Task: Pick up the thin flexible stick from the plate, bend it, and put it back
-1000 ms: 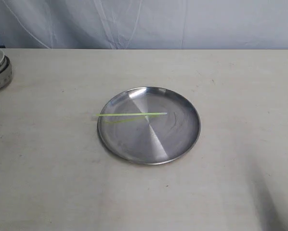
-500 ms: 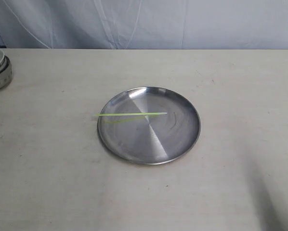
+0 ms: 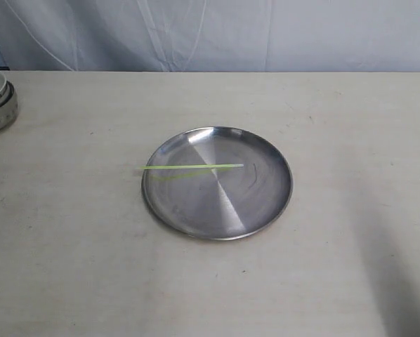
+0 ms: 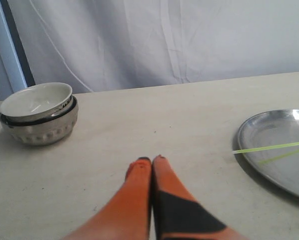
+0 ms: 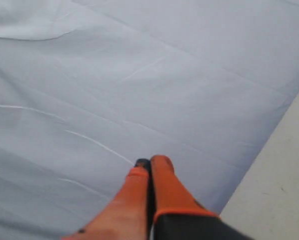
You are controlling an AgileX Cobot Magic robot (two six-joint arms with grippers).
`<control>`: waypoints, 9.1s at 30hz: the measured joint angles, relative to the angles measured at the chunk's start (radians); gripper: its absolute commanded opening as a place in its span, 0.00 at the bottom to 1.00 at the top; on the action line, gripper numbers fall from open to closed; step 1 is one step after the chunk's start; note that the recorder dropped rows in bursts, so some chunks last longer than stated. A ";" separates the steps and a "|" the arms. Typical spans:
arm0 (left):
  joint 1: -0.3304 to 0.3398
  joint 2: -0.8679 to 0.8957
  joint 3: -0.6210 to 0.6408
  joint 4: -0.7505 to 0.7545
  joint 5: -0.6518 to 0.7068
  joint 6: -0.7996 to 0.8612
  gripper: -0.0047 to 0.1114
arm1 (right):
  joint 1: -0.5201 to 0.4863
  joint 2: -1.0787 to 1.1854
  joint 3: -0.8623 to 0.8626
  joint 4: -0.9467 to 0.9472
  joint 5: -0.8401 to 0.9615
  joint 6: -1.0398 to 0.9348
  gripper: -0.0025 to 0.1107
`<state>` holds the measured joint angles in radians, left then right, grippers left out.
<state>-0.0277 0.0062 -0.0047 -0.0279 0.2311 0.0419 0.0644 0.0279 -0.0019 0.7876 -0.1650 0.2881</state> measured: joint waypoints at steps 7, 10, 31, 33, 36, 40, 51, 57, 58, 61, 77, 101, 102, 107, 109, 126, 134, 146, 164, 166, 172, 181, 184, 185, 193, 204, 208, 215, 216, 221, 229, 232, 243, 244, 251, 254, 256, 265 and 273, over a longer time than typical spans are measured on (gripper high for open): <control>0.000 0.000 0.000 0.000 -0.002 0.000 0.04 | 0.000 0.238 -0.196 -0.236 0.250 -0.081 0.01; 0.000 0.000 0.000 0.000 -0.002 0.000 0.04 | 0.000 0.452 -0.367 -0.418 0.381 -0.182 0.01; 0.000 0.000 0.000 0.000 -0.007 0.000 0.04 | 0.218 1.947 -1.679 -0.558 1.023 -1.127 0.48; 0.000 0.000 0.000 0.000 -0.007 0.000 0.04 | 0.270 2.034 -1.737 -0.618 1.041 -1.135 0.48; 0.000 0.000 0.000 0.000 -0.007 0.000 0.04 | 0.338 2.132 -1.797 -0.690 1.061 -1.135 0.48; 0.000 0.000 0.000 0.000 -0.007 0.000 0.04 | 0.401 2.217 -1.816 -0.722 1.069 -1.135 0.48; 0.000 0.000 0.000 0.000 -0.007 0.000 0.04 | 0.469 2.289 -1.824 -0.725 1.090 -1.137 0.48; 0.000 0.000 0.000 0.000 -0.007 0.000 0.04 | 0.484 2.332 -1.824 -0.725 1.106 -1.137 0.48; 0.000 0.000 0.000 0.000 -0.007 0.000 0.04 | 0.485 2.332 -1.824 -0.725 1.106 -1.137 0.48; 0.000 0.000 0.000 0.000 -0.007 0.000 0.04 | 0.486 2.334 -1.824 -0.725 1.108 -1.137 0.48; 0.000 0.000 0.000 0.000 -0.007 0.000 0.04 | 0.486 2.340 -1.824 -0.725 1.116 -1.139 0.02; 0.000 0.000 0.000 0.000 -0.007 0.000 0.04 | 0.507 2.065 -1.819 -0.569 1.327 -1.100 0.01; 0.000 0.000 0.000 0.000 -0.007 0.000 0.04 | 0.507 2.038 -1.807 -0.533 1.326 -1.099 0.01; 0.000 0.000 0.000 0.000 -0.007 0.000 0.04 | 0.507 1.888 -1.627 -0.386 1.266 -1.097 0.01; 0.000 0.000 0.000 0.008 -0.007 0.000 0.04 | 0.507 1.831 -1.521 -0.384 1.236 -1.101 0.01; 0.000 0.015 -0.058 -0.544 -0.378 -0.663 0.04 | 0.507 1.582 -1.225 -0.248 1.113 -1.129 0.01; 0.000 0.543 -0.478 -0.553 0.006 -0.424 0.04 | 0.507 1.580 -1.225 -0.194 1.116 -1.140 0.01; 0.000 1.067 -0.638 -1.550 0.403 0.646 0.47 | 0.507 1.580 -1.222 -0.172 1.116 -1.140 0.01; 0.000 1.234 -0.640 -1.699 0.526 0.919 0.18 | 0.561 1.580 -1.222 -0.074 1.114 -1.143 0.01; 0.000 1.236 -0.642 -1.700 0.528 0.920 0.06 | 0.571 1.580 -1.222 -0.070 1.112 -1.143 0.01; 0.000 1.236 -0.642 -1.708 0.535 0.930 0.04 | 0.573 1.580 -1.222 -0.070 1.103 -1.143 0.01; 0.000 1.236 -0.644 -1.716 0.543 0.938 0.04 | 0.573 1.580 -1.222 -0.066 1.079 -1.099 0.45; 0.000 1.237 -0.644 -1.716 0.547 0.942 0.04 | 0.573 1.580 -1.222 -0.059 1.056 -1.099 0.61; 0.000 1.237 -0.644 -1.716 0.547 0.942 0.04 | 0.573 1.580 -1.222 -0.057 1.049 -1.096 0.61; 0.000 1.237 -0.644 -1.716 0.549 0.942 0.04 | 0.575 1.580 -1.222 -0.026 0.983 -1.096 0.61; 0.000 1.237 -0.644 -1.716 0.551 0.942 0.04 | 0.625 1.654 -1.222 -0.005 0.887 -1.096 0.43; 0.000 1.237 -0.644 -1.716 0.553 0.942 0.04 | 0.642 1.654 -1.222 0.010 0.820 -1.096 0.20; -0.013 1.240 -0.644 -1.718 0.539 0.942 0.04 | 0.648 1.654 -1.222 0.025 0.817 -1.076 0.01; -0.023 1.240 -0.644 -1.720 0.531 0.945 0.04 | 0.648 1.654 -1.220 0.025 0.822 -1.073 0.01; -0.125 1.240 -0.651 -1.735 0.389 0.957 0.04 | 0.648 1.656 -1.211 -0.004 0.836 -1.032 0.01; -0.192 1.236 -0.675 -1.754 0.272 0.957 0.04 | 0.648 1.641 -1.207 -0.031 0.792 -0.953 0.01; -0.206 1.234 -0.684 -1.754 0.248 0.938 0.04 | 0.648 1.624 -1.204 -0.040 0.777 -0.916 0.01; -0.240 1.232 -0.698 -1.754 0.218 0.920 0.04 | 0.648 1.603 -1.196 -0.098 0.743 -0.785 0.01; -0.246 1.232 -0.698 -1.754 0.212 0.920 0.04 | 0.648 1.603 -1.196 -0.100 0.741 -0.773 0.01; -0.292 1.230 -0.702 -1.756 0.149 0.918 0.04 | 0.646 1.603 -1.193 -0.115 0.732 -0.702 0.01; -0.315 1.226 -0.702 -1.756 0.130 0.912 0.04 | 0.644 1.603 -1.193 -0.125 0.692 -0.665 0.01; -0.331 1.226 -0.702 -1.756 0.121 0.909 0.04 | 0.641 1.603 -1.193 -0.125 0.651 -0.645 0.01; -0.352 1.226 -0.702 -1.756 0.092 0.861 0.04 | 0.640 1.603 -1.193 -0.096 0.582 -0.565 0.01; -0.352 1.226 -0.702 -1.756 0.084 0.849 0.04 | 0.642 1.603 -1.193 -0.083 0.579 -0.518 0.01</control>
<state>-0.3794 1.2320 -0.7067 -1.7839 0.3152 0.8910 0.7062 1.6310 -1.1948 0.7048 0.4141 -0.2299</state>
